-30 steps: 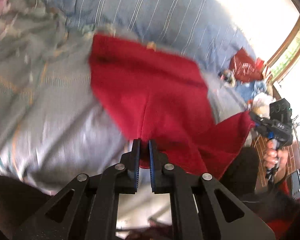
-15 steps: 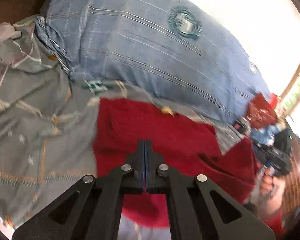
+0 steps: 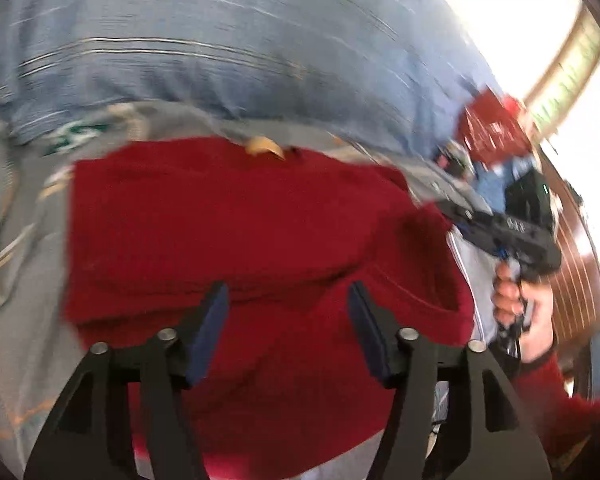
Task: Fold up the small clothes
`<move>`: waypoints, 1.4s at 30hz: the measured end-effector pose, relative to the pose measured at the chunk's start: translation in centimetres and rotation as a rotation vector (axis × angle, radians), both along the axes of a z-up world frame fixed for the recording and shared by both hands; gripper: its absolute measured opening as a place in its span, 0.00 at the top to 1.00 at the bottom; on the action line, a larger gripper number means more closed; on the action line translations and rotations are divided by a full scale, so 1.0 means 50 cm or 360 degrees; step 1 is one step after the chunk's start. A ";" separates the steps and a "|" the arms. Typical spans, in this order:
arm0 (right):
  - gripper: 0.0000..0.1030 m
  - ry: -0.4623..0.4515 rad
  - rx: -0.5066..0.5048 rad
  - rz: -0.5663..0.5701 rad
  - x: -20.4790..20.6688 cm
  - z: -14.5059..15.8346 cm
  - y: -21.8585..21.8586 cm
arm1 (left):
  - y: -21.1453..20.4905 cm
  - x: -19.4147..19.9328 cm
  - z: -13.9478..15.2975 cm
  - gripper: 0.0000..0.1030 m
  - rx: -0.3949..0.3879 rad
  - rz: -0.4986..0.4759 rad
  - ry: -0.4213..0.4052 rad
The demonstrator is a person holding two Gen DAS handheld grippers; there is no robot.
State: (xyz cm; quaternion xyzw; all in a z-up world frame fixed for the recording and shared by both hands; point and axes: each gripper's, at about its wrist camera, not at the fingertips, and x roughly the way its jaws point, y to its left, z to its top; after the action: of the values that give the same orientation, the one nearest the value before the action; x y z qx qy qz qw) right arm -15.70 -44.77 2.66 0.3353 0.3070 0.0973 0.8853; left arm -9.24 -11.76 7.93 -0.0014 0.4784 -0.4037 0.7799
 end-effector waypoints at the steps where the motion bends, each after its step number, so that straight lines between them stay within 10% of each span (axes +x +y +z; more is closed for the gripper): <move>1: 0.94 0.0006 0.0015 0.0001 0.000 -0.006 -0.004 | -0.024 -0.004 -0.007 0.37 0.0022 -0.0073 -0.0009; 8: 0.93 0.0006 0.0078 0.0024 -0.004 -0.023 -0.022 | -0.105 -0.033 -0.022 0.36 0.0020 -0.0441 0.0036; 17: 0.91 0.0027 0.0084 0.0033 0.005 -0.036 -0.022 | -0.159 -0.034 -0.061 0.32 0.0173 -0.0487 0.0092; 20: 0.91 0.0037 0.0078 0.0033 0.008 -0.040 -0.023 | -0.161 -0.041 -0.071 0.76 0.0228 -0.0467 0.0068; 23: 0.91 0.0041 0.0080 0.0030 0.009 -0.042 -0.023 | -0.138 -0.048 -0.055 0.93 0.0209 -0.0388 -0.0020; 31: 0.90 -0.0039 0.0057 0.0069 -0.002 -0.024 -0.016 | -0.041 -0.021 0.035 0.95 -0.0028 0.0002 -0.0233; 42: 0.90 -0.0107 -0.0025 0.0057 -0.006 -0.010 -0.001 | 0.028 0.033 0.020 0.94 0.0197 0.0507 -0.0447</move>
State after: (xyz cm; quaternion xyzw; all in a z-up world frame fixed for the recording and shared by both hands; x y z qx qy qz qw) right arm -15.99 -44.84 2.18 0.3192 0.2838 0.1220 0.8959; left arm -7.61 -10.38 8.91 0.0269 0.3827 -0.2415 0.8913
